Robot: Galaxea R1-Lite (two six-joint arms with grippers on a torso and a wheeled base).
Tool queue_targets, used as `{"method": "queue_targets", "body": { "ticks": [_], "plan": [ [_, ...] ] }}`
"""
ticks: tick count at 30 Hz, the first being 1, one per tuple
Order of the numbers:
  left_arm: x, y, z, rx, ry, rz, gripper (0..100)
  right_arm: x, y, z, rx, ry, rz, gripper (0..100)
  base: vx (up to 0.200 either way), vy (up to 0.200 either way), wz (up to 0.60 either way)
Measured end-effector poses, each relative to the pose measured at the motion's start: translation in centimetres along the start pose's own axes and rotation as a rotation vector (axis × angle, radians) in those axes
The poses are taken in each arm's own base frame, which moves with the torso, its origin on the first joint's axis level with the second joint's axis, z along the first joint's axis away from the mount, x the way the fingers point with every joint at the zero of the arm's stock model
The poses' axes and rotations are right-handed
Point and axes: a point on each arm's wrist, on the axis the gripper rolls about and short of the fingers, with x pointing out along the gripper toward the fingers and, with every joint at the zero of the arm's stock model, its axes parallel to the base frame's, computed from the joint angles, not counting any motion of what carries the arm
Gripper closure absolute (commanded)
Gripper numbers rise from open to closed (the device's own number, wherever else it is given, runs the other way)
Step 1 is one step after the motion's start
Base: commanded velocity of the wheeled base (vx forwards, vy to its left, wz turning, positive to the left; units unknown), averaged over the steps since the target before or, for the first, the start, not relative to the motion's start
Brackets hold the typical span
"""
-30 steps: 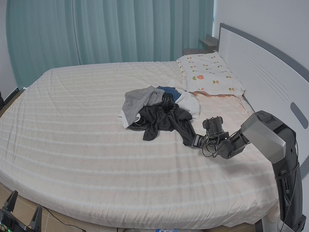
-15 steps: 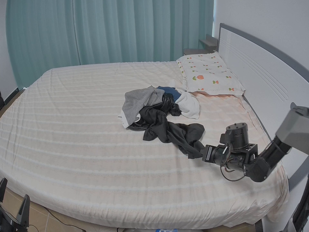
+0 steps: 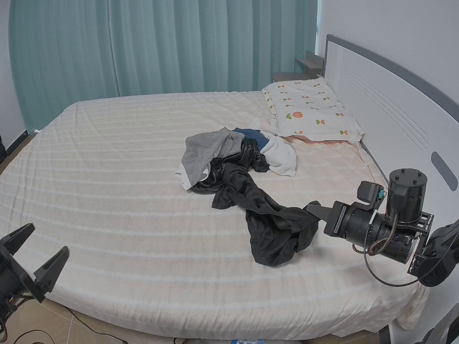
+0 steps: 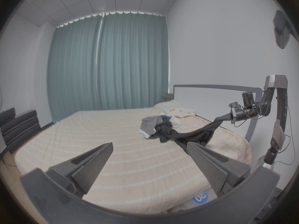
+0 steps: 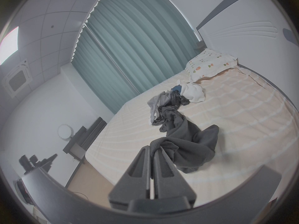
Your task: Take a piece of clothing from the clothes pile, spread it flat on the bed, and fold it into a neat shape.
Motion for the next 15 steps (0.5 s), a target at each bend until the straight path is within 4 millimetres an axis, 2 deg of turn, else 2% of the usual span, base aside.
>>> {"method": "queue_targets", "body": {
  "ticks": [7, 15],
  "plan": [
    [6.4, -1.1, 0.4, -0.056, 0.153, -0.12, 0, -1.0, 1.2, 0.3, 0.002, -0.023, 0.061, 100, 0.0, 0.0, 0.0],
    [14.2, -4.8, -1.0, -0.102, 0.303, -0.217, 0, -1.6, 2.9, -0.1, -0.005, -0.023, 0.14, 100, 0.0, 0.0, 0.0]
  ]
}}
